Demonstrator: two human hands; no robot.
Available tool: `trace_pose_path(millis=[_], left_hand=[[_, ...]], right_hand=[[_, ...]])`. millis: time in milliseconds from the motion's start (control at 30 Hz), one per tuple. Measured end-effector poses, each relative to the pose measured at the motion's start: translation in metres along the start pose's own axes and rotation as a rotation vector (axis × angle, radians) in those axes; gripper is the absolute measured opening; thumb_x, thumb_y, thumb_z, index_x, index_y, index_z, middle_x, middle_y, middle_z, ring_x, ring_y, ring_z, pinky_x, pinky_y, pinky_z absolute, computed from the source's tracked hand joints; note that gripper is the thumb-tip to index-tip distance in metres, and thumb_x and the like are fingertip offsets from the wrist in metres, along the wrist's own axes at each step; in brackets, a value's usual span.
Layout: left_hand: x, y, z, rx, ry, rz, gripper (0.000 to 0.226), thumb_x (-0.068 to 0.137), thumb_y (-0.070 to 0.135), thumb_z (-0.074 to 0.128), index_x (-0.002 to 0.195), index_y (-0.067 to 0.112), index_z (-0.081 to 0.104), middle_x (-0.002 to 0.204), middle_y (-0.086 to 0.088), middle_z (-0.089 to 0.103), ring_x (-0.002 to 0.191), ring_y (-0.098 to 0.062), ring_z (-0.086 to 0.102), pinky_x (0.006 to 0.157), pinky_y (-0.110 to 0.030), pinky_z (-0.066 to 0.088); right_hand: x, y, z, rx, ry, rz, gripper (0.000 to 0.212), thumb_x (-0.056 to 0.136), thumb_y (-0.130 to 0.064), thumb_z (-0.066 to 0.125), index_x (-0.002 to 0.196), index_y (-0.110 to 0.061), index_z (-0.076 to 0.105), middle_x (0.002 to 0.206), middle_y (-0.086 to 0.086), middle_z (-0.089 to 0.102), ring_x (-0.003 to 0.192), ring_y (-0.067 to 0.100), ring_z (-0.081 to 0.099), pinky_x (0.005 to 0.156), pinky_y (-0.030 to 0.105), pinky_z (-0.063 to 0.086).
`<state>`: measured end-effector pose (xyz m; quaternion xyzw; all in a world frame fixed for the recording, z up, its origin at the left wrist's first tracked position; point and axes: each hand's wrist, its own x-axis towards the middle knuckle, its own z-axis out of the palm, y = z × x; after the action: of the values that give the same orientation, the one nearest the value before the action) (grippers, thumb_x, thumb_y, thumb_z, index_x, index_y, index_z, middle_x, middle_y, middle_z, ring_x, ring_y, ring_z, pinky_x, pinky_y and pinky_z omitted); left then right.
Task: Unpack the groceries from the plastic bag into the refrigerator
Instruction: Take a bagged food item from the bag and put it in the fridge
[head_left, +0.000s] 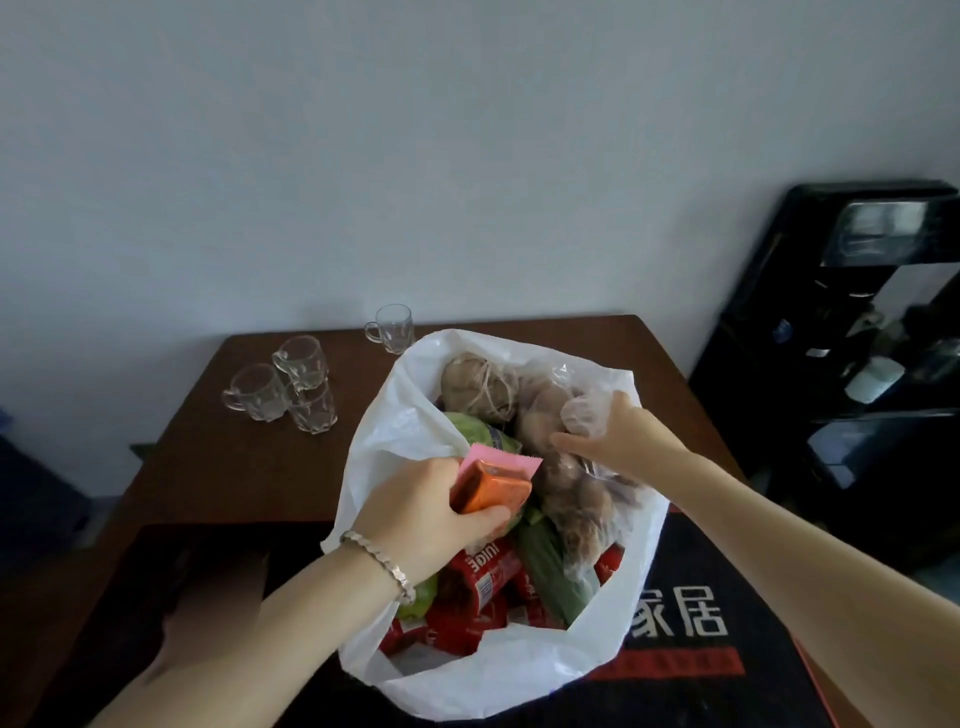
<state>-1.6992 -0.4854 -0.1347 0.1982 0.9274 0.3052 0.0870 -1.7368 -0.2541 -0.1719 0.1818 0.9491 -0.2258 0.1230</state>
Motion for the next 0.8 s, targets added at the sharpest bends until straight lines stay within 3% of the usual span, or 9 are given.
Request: trace_pose_path(millis=[67,133,267,400,467,533,633,733,800], left_hand=[[0.002,-0.001,0.003,-0.015,-0.016,-0.012,0.036,0.078,0.046,0.067,0.099,0.017,0.067,0.091,0.001,0.072,0.081,-0.012,0.067,0.076,-0.028,0.055],[0.003,-0.002,0.007,-0.021,-0.022,-0.023,0.039,0.076,0.049,0.066,0.098,0.017,0.067,0.090,0.001,0.072,0.081,-0.012,0.067,0.077,-0.030,0.056],[0.005,-0.005,0.011,-0.019,-0.029,-0.063,0.040,0.076,0.051,0.065,0.097,0.018,0.067,0.090,0.003,0.072,0.081,-0.008,0.067,0.076,-0.026,0.056],[0.008,-0.009,0.009,-0.045,-0.056,-0.083,0.034,0.075,0.048,0.067,0.092,0.018,0.067,0.086,0.004,0.072,0.077,-0.007,0.066,0.075,-0.024,0.056],[0.009,-0.012,0.006,-0.067,-0.063,-0.080,0.030,0.076,0.045,0.068,0.092,0.020,0.067,0.084,0.005,0.071,0.077,-0.005,0.066,0.072,-0.020,0.055],[0.011,-0.016,0.001,-0.083,-0.071,-0.060,0.026,0.076,0.044,0.069,0.090,0.022,0.067,0.079,0.006,0.070,0.073,-0.003,0.065,0.063,-0.012,0.049],[0.018,-0.017,-0.011,-0.078,-0.108,0.005,0.024,0.075,0.044,0.070,0.079,0.021,0.065,0.066,0.006,0.065,0.060,-0.004,0.060,0.052,-0.010,0.041],[0.029,-0.013,-0.025,-0.063,-0.138,0.115,0.033,0.073,0.044,0.072,0.057,0.023,0.053,0.042,0.012,0.053,0.043,-0.003,0.049,0.044,-0.011,0.033],[0.035,-0.007,-0.036,-0.073,-0.173,0.228,0.030,0.073,0.044,0.072,0.057,0.025,0.055,0.041,0.020,0.053,0.044,0.000,0.051,0.044,-0.011,0.034]], right_hand=[[0.010,-0.001,0.002,0.226,-0.052,0.132,0.110,0.060,-0.072,0.065,0.138,-0.002,0.033,0.112,0.014,0.061,0.087,0.020,0.057,0.080,0.030,0.051],[0.019,-0.001,0.001,0.375,-0.064,0.222,0.111,0.053,-0.079,0.058,0.133,-0.005,0.040,0.113,0.012,0.058,0.097,0.026,0.058,0.083,0.036,0.053],[0.024,-0.001,-0.003,0.490,-0.073,0.295,0.060,0.076,-0.063,0.059,0.103,-0.009,0.056,0.089,0.007,0.059,0.086,0.025,0.058,0.071,0.033,0.049],[0.022,0.002,-0.003,0.593,0.069,0.261,0.028,0.086,-0.039,0.059,0.081,-0.011,0.055,0.074,0.003,0.054,0.069,0.018,0.053,0.071,0.033,0.049],[0.016,-0.001,-0.005,0.561,0.115,0.284,0.030,0.090,-0.028,0.053,0.065,-0.013,0.044,0.061,0.000,0.043,0.053,0.013,0.041,0.053,0.027,0.039],[0.008,-0.006,-0.010,0.618,0.200,0.281,0.028,0.093,-0.014,0.046,0.065,-0.016,0.046,0.060,-0.004,0.040,0.052,0.010,0.037,0.046,0.023,0.025],[-0.018,-0.019,-0.025,0.638,0.302,0.209,0.038,0.085,0.010,0.037,0.107,-0.010,0.060,0.071,-0.007,0.049,0.060,0.005,0.047,0.040,0.018,0.026],[-0.050,-0.026,-0.044,0.636,0.475,0.100,0.013,0.088,-0.006,0.052,0.089,0.001,0.063,0.059,-0.006,0.050,0.051,0.005,0.046,0.041,0.011,0.040],[-0.081,-0.031,-0.059,0.607,0.587,0.081,0.021,0.087,-0.004,0.053,0.067,-0.009,0.058,0.055,-0.005,0.050,0.047,0.004,0.046,0.039,0.009,0.038]])
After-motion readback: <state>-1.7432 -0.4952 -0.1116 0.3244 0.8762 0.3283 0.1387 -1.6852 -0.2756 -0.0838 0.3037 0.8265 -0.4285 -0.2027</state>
